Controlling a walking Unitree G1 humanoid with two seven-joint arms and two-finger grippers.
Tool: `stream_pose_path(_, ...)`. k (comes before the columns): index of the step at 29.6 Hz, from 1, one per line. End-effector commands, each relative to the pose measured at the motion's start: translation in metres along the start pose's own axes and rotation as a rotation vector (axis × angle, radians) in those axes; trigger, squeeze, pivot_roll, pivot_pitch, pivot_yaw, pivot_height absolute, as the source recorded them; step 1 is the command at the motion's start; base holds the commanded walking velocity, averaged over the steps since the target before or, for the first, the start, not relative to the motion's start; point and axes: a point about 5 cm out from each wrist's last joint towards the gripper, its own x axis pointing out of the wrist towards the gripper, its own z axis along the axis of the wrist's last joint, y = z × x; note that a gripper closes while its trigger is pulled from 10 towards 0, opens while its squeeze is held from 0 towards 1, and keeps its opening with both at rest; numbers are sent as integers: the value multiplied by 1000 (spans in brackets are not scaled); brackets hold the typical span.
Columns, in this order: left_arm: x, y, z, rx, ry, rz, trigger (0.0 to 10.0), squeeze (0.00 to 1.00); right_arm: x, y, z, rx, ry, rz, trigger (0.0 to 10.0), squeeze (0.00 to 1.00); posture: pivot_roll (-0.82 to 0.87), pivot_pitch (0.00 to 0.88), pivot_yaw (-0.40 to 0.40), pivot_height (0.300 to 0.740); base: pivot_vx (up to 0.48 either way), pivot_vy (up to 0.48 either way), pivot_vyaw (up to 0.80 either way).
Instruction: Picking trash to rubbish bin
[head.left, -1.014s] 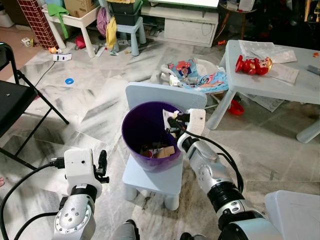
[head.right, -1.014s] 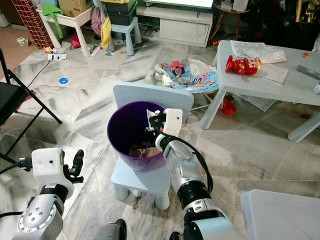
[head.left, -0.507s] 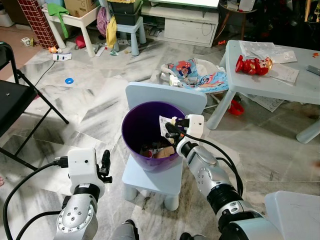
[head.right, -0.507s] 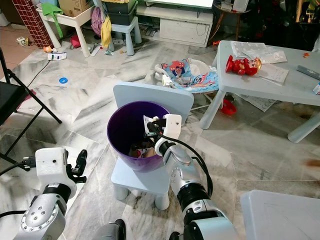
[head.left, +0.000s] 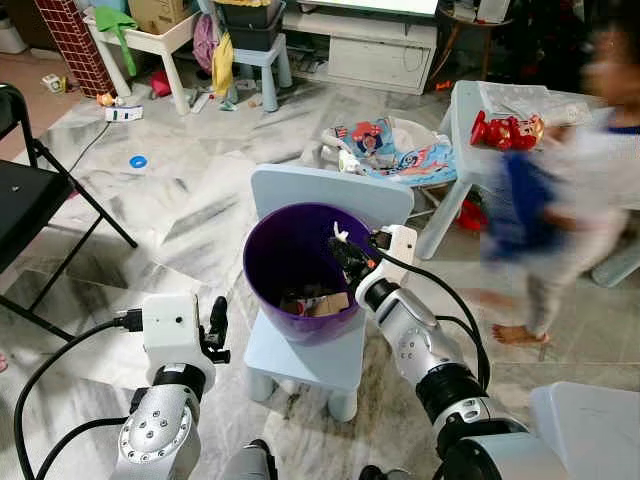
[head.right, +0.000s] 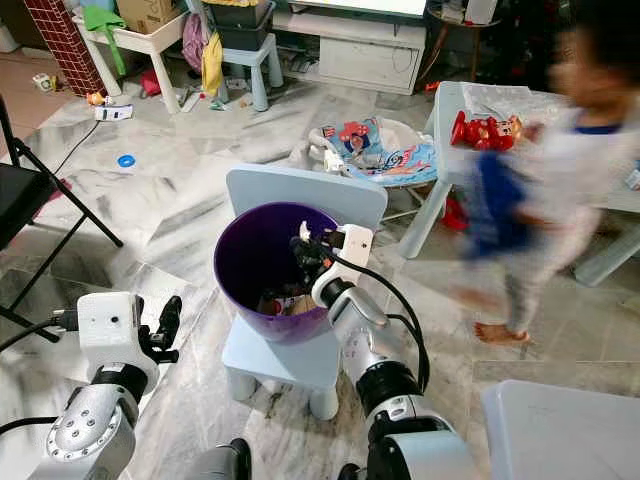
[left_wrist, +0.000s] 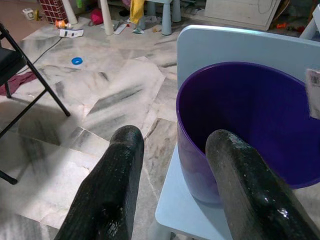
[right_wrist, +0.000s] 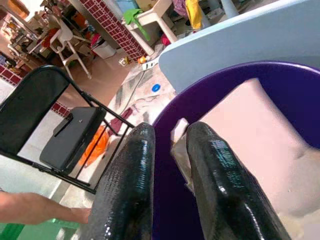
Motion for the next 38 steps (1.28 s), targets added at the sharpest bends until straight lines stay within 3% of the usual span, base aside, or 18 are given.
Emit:
stream_pose_path(1,0,0,-3,0,13,0,10000,0,19,69,-29,151,31,153,10000,1000,301,153,-80,740,0,0,0)
stream_pose_path(21,4,-3,-3,-10,10,-6,10000,0,17,69,-30,140,49,182,10000,1000,289,141,-84,740,0,0,0)
stream_pose_path(24,5,-4,-2,-11,6,-8,10000,0,18,67,-22,124,23,175,10000,1000,289,141,-84,740,0,0,0)
stream_pose_path(31,10,-4,2,-17,-22,-14,10000,0,14,56,10,-37,-78,172,10000,1000,257,135,-83,740,0,0,0)
stream_pose_path(32,11,-4,4,-17,-31,-18,10000,0,12,54,15,-69,-96,170,10000,871,246,134,-82,740,0,0,0)
stream_pose_path(33,12,-5,7,-18,-43,-22,10000,0,10,51,21,-96,-112,166,10000,306,241,134,-80,740,0,0,0)
stream_pose_path(34,14,-6,10,-20,-58,-31,10000,0,6,46,29,-134,-136,154,10000,0,232,132,-79,740,0,0,0)
stream_pose_path(35,18,-10,15,-32,-86,-54,10000,0,-2,35,43,-195,-176,126,10000,0,212,130,-76,740,0,0,0)
stream_pose_path(38,22,-16,20,-41,-119,-88,10000,0,-14,23,60,-258,-214,87,10000,0,189,128,-74,740,0,0,0)
